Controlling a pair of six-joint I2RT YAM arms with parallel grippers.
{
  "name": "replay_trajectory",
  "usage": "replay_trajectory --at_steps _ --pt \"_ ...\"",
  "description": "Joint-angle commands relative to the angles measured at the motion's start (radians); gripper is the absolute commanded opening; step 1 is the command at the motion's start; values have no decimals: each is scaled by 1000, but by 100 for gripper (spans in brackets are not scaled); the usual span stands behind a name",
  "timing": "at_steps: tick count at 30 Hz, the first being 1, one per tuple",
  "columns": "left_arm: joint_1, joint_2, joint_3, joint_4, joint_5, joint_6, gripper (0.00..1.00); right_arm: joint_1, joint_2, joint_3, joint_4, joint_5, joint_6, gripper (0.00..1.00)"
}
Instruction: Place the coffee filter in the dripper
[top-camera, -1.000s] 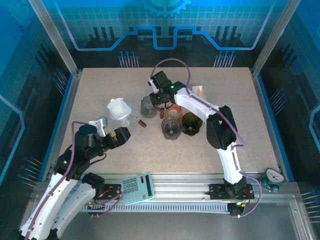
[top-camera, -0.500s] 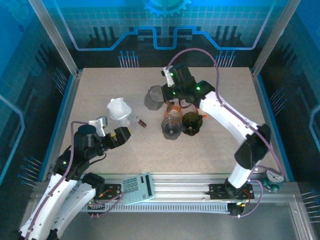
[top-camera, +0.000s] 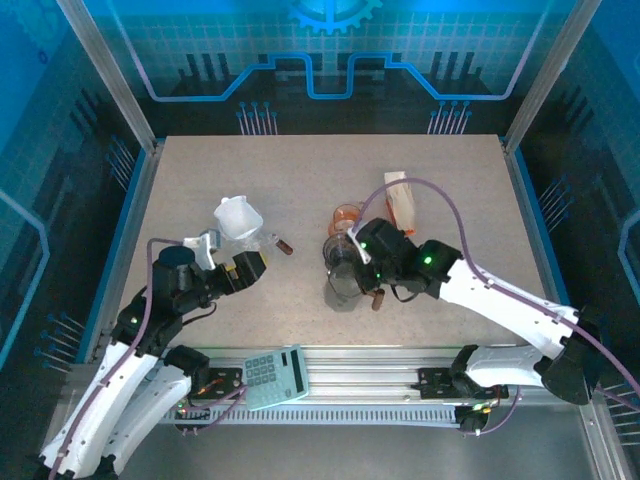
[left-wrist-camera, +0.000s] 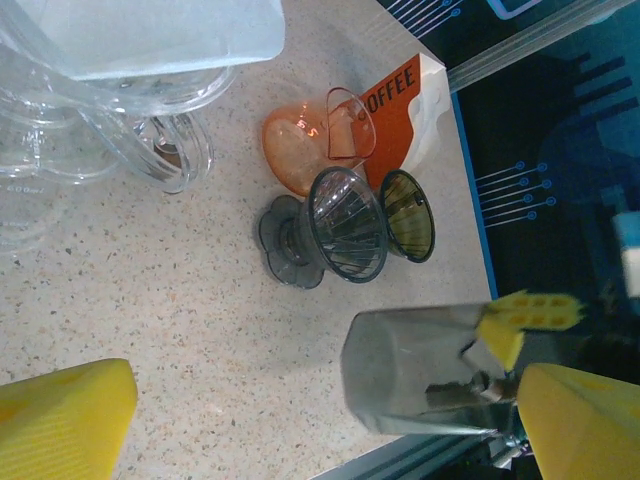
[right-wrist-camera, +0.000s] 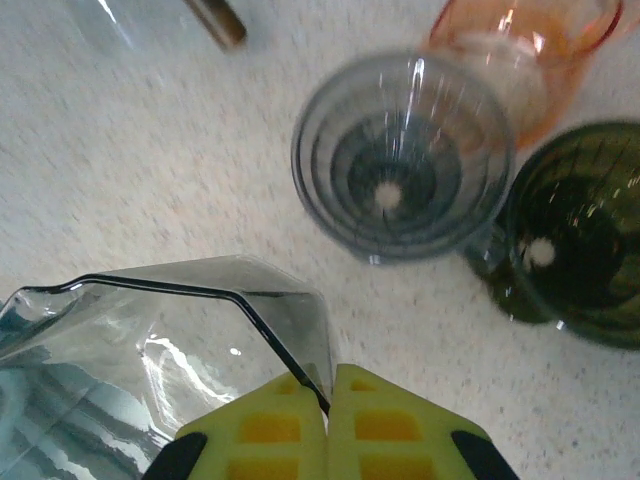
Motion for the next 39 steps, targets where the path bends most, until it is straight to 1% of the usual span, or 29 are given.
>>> replay_trajectory --at_steps 1,7,13,14,17,19,23,28,31,33,37,39 --pt "5 9 -25 31 32 -22 99 35 13 -53 48 42 50 0" --pt "5 18 -37 43 42 -31 99 59 79 -91 120 59 48 0" --pt "5 29 -46 56 48 -37 99 101 142 -93 136 86 55 0" --pt "5 29 -48 59 49 -38 99 104 147 -96 140 84 57 1" --pt "5 34 -53 67 52 -40 99 109 159 -104 144 74 68 10" --pt "5 38 -54 70 54 -40 99 113 161 -105 143 68 73 19" --pt "5 45 -56 70 57 -34 99 115 157 -111 152 63 81 34" --pt "5 48 -56 80 71 -32 99 109 112 -94 132 97 83 54" --pt "2 54 -57 96 90 -31 99 71 62 -76 118 116 78 63" --pt "-12 61 -60 110 91 -35 99 19 42 -61 107 114 81 65" --pt "-64 72 -41 89 27 -22 99 -150 42 -48 98 86 130 67" --pt "-67 64 -18 48 -17 -11 99 -230 55 -51 111 61 146 67"
